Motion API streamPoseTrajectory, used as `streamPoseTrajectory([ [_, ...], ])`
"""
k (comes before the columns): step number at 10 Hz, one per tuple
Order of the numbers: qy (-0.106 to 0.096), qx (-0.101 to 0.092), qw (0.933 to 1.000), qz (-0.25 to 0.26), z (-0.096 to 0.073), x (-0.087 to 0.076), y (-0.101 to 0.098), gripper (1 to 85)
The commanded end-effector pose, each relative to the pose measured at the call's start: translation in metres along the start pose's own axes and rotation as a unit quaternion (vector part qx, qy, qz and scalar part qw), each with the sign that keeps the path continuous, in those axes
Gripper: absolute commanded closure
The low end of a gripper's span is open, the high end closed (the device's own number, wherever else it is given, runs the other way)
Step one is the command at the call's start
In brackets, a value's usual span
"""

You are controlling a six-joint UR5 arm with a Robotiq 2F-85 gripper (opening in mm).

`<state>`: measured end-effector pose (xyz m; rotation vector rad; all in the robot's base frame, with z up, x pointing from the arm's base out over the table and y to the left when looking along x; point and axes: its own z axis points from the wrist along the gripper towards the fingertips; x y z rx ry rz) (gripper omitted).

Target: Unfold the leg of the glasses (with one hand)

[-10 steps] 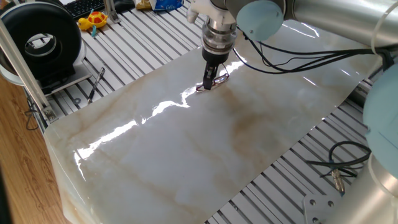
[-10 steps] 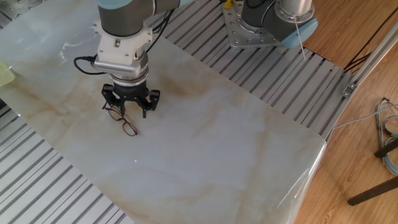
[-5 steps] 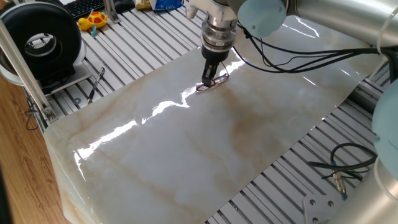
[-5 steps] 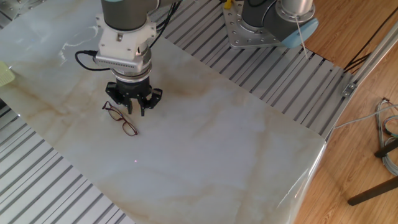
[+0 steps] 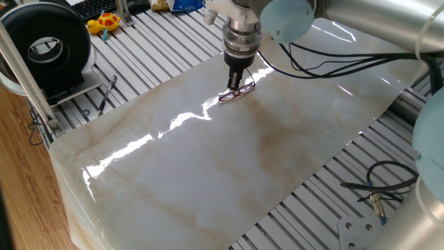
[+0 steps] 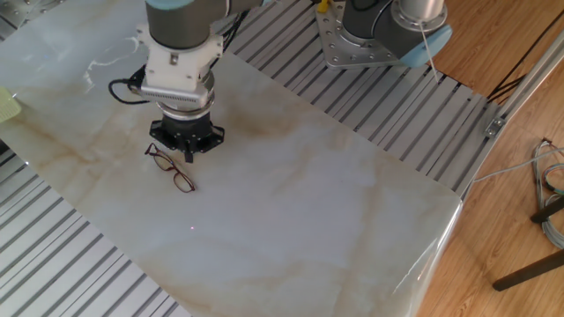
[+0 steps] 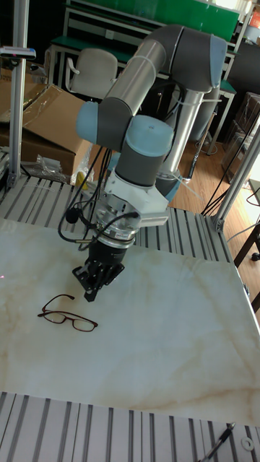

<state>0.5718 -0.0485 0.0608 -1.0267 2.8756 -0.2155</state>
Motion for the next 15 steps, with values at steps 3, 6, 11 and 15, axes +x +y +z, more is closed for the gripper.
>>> streamPoseTrajectory([
  [3, 0.016, 0.025, 0.9995, -0.013, -0.011, -0.015, -0.007, 84.3],
  [6, 0.016, 0.042, 0.9987, -0.025, -0.011, -0.016, -0.016, 84.3],
  [11, 0.017, 0.039, 0.9984, -0.038, -0.009, -0.003, -0.015, 84.3],
  [15, 0.004, 0.032, 0.9978, -0.057, -0.006, -0.030, 0.000, 84.3],
])
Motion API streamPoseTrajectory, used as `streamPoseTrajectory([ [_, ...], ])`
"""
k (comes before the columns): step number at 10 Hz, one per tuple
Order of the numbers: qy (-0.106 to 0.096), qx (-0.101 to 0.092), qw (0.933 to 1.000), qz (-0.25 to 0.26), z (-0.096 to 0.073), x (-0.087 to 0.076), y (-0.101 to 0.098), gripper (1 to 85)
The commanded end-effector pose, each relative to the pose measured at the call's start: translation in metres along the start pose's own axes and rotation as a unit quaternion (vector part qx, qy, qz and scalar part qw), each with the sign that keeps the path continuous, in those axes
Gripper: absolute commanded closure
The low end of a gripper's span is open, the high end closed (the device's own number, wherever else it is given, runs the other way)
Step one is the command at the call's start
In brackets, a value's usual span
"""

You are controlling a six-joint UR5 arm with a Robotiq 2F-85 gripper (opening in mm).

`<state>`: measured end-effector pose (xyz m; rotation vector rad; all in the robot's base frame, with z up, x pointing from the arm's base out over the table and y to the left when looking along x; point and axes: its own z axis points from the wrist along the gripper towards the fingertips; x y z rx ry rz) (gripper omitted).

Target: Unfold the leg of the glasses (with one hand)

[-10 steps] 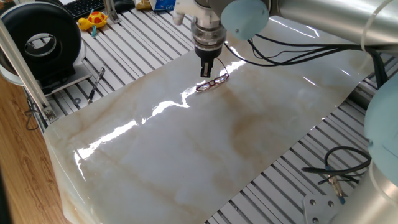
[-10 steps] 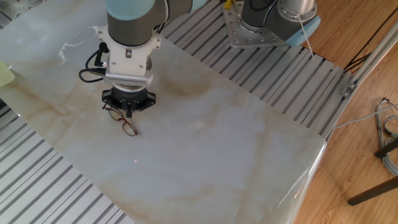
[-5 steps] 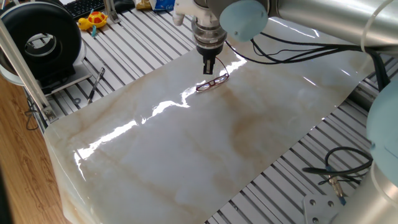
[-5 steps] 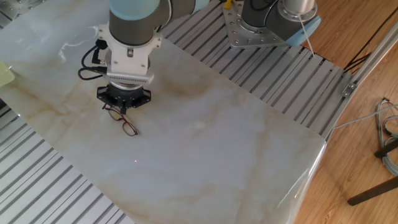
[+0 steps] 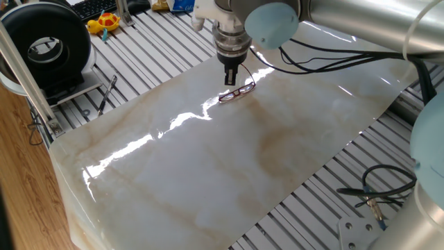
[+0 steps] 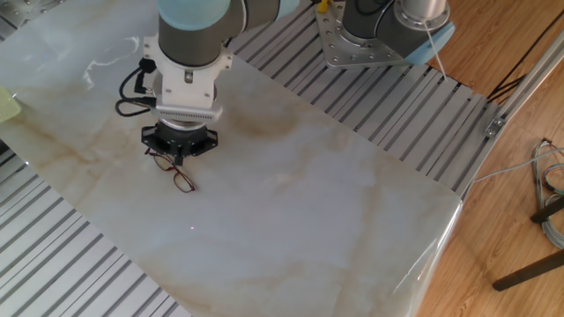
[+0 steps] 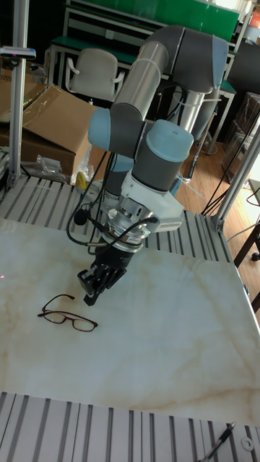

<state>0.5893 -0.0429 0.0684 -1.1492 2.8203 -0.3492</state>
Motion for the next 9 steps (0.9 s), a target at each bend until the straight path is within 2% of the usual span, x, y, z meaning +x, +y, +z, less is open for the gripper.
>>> streamPoseTrajectory([
  [1, -0.001, 0.006, 0.9999, -0.014, -0.001, -0.008, -0.001, 84.3],
  [3, 0.015, 0.001, 0.9992, -0.038, -0.001, 0.000, 0.002, 84.3],
  [5, 0.008, -0.008, 0.9981, -0.061, 0.000, -0.003, 0.006, 84.3],
  [8, -0.009, 0.001, 0.9921, -0.125, 0.016, -0.030, -0.003, 84.3],
  [9, -0.014, -0.002, 0.9908, -0.135, 0.019, -0.032, -0.006, 84.3],
])
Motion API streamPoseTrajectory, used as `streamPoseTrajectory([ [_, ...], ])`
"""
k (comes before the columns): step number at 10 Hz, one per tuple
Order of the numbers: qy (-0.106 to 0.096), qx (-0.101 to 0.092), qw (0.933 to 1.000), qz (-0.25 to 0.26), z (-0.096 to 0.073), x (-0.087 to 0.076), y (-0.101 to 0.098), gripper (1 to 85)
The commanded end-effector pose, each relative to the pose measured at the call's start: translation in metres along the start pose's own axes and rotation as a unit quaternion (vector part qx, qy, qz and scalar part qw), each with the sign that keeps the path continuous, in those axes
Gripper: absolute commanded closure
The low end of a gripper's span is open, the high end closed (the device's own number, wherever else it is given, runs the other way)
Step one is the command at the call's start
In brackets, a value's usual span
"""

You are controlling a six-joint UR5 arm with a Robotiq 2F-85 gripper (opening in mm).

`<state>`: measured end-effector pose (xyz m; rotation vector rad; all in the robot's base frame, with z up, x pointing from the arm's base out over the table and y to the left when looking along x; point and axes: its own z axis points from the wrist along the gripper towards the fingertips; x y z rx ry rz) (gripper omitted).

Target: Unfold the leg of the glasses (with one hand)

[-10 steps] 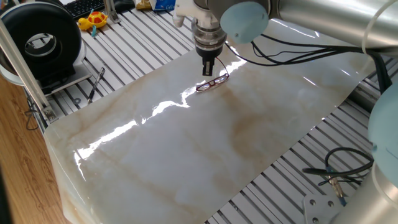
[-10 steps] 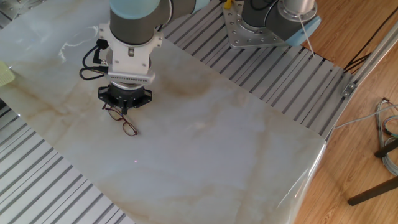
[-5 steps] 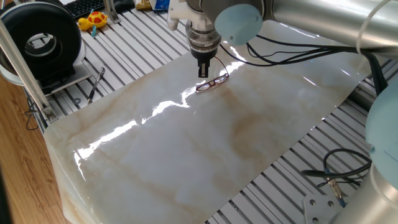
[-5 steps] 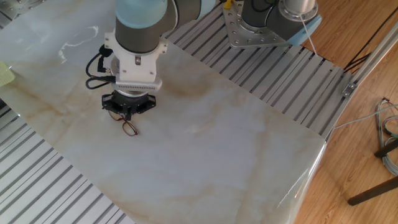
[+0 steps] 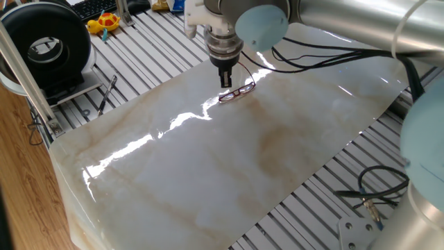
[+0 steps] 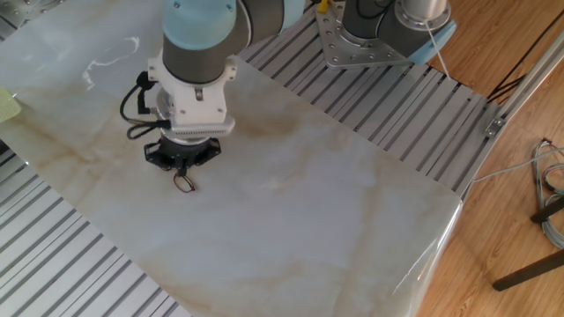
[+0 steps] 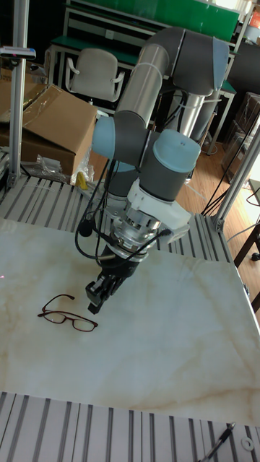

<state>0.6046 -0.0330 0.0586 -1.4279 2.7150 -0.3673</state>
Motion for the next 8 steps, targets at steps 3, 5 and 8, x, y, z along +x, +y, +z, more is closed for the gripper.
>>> streamPoseTrajectory([
  [3, -0.016, -0.008, 0.9998, -0.011, 0.007, -0.011, -0.008, 84.3],
  [5, -0.015, 0.006, 0.9996, -0.023, 0.007, -0.011, -0.014, 84.3],
  [8, -0.016, 0.023, 0.9988, -0.039, 0.015, 0.009, -0.025, 84.3],
])
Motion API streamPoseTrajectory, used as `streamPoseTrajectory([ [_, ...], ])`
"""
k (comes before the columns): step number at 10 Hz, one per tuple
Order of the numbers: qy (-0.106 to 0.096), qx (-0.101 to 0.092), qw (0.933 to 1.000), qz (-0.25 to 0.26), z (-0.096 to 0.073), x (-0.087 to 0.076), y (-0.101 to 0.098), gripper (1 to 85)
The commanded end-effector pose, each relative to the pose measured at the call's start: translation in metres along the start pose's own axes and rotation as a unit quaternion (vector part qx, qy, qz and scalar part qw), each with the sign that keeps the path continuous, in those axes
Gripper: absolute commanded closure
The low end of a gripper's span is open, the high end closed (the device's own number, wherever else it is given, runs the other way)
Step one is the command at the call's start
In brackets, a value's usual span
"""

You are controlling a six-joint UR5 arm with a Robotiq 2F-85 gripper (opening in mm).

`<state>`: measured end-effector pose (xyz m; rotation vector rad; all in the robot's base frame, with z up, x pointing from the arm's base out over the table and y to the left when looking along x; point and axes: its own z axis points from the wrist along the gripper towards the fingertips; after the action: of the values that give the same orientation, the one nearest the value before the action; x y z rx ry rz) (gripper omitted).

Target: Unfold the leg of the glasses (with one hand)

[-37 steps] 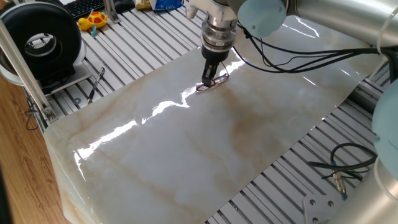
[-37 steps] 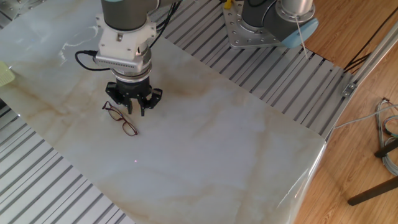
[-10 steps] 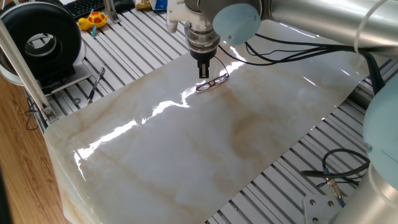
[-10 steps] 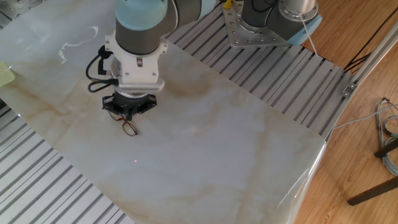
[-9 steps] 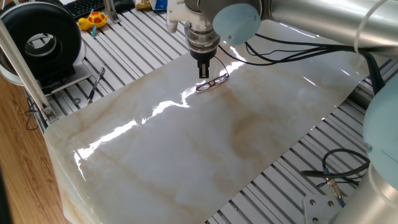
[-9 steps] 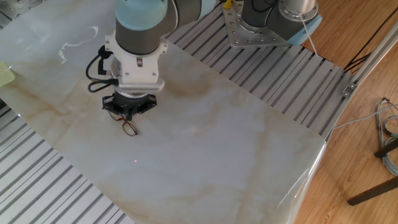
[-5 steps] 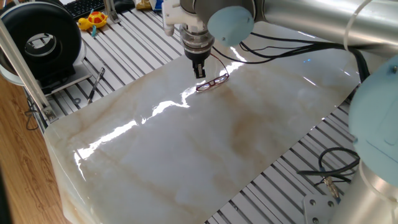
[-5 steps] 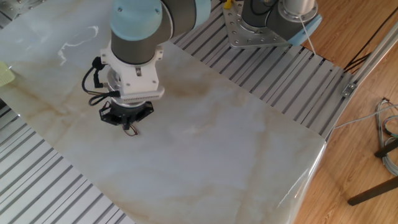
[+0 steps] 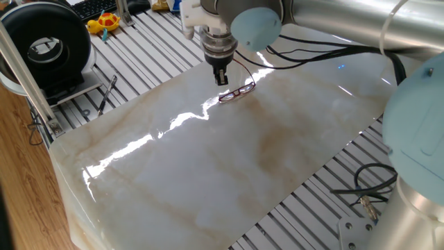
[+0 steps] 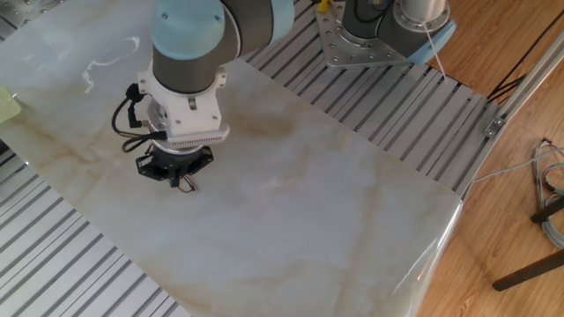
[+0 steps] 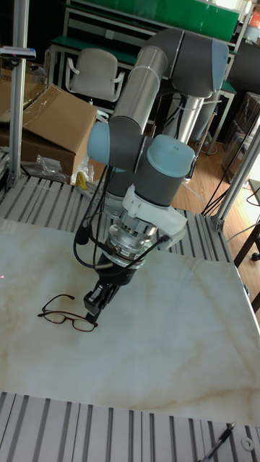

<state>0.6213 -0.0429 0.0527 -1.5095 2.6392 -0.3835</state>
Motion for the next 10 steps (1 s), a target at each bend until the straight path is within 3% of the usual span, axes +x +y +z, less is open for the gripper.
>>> streamPoseTrajectory([
  [1, 0.000, 0.014, 0.9998, -0.010, 0.006, 0.017, -0.008, 84.3],
  [3, 0.001, 0.016, 0.9997, -0.018, 0.009, 0.028, -0.006, 84.3],
  [7, 0.013, 0.023, 0.9994, -0.022, -0.003, 0.065, 0.002, 84.3],
  [10, 0.008, 0.024, 0.9994, -0.023, 0.000, 0.070, 0.005, 84.3],
])
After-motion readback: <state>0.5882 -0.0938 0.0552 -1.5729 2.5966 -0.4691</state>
